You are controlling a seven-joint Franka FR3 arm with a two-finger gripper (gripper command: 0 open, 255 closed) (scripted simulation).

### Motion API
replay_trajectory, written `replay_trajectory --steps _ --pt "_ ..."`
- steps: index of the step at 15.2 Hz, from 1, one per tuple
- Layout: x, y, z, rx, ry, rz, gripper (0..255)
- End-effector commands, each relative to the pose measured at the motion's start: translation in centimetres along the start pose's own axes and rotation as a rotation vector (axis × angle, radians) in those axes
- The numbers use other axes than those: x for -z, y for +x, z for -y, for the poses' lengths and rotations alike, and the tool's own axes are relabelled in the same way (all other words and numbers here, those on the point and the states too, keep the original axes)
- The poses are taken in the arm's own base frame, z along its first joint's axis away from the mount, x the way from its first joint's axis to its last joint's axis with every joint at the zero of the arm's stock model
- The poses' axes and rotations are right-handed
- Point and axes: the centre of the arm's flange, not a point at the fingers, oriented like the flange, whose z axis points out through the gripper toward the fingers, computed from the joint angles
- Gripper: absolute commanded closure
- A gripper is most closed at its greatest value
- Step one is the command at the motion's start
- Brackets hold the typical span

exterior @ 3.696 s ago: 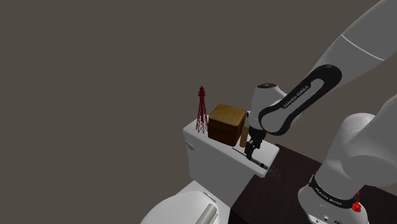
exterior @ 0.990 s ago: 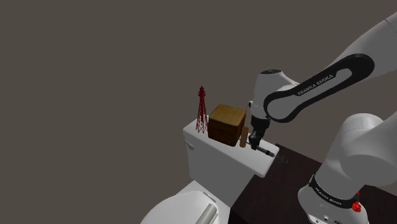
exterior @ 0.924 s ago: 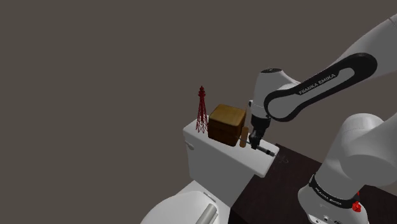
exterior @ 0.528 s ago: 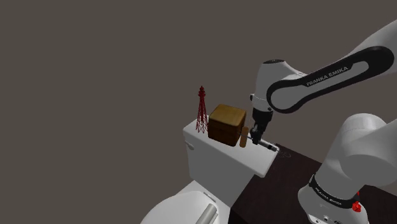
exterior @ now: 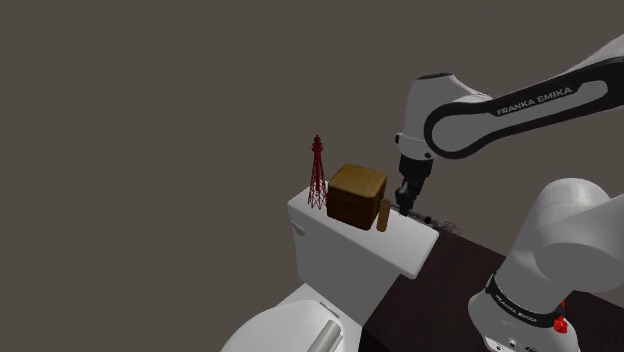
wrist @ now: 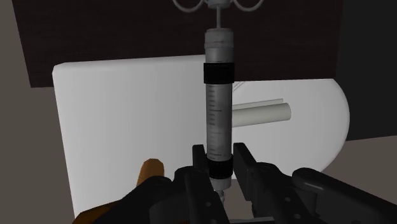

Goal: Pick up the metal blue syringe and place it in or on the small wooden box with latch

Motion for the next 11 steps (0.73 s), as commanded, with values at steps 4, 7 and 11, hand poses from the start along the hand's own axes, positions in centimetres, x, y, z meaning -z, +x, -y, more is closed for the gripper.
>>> replay_trajectory --steps 4,7,11 --pt "2.7 -0.2 0.2 0.0 0.0 0.001 255" --pt "4.2 -0.3 0.3 0.0 0.0 0.001 255" --pt "5.5 0.9 -0.1 0.0 0.0 0.001 255"
